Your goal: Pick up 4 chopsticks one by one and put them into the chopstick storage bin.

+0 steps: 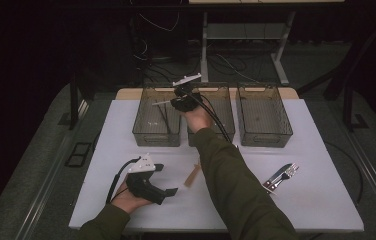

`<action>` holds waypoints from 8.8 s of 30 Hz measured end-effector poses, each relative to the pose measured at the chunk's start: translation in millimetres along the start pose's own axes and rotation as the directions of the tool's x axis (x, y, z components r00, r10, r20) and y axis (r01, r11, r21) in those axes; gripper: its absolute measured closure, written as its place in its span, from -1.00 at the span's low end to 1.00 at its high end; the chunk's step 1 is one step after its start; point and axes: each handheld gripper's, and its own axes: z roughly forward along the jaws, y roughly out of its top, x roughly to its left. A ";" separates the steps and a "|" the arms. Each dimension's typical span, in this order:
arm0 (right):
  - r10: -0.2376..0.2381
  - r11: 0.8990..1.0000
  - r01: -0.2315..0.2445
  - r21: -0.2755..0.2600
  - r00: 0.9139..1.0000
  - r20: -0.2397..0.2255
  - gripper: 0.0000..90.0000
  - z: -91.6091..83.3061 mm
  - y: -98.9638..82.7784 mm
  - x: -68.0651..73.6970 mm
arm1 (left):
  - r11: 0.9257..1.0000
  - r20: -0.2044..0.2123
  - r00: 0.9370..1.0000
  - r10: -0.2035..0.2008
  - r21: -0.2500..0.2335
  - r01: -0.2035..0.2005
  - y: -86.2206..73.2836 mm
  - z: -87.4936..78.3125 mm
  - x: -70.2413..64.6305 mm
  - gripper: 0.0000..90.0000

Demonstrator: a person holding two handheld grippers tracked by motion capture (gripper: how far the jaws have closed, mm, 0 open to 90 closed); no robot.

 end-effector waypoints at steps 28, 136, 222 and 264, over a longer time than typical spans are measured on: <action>-0.020 0.998 0.028 0.056 0.992 -0.128 -0.14 -21.5 -13.0 7.4 | 1.000 0.003 1.000 0.022 0.004 -0.022 0.6 -0.7 -0.5 -1.00; -0.104 0.964 0.151 0.220 0.972 -0.212 0.87 -177.9 -235.7 -58.1 | 0.999 -0.015 0.999 0.033 0.015 -0.033 -1.5 -2.1 -4.9 -1.00; -0.042 0.999 0.045 0.019 0.987 -0.153 0.89 -116.9 -51.1 -30.2 | 1.000 0.000 1.000 0.021 0.000 -0.021 -0.6 -0.5 -6.5 -1.00; 0.007 0.982 0.002 0.189 0.999 -0.045 0.70 37.8 5.3 24.3 | 0.999 0.026 0.999 0.030 -0.021 -0.030 2.8 -3.1 -5.6 -1.00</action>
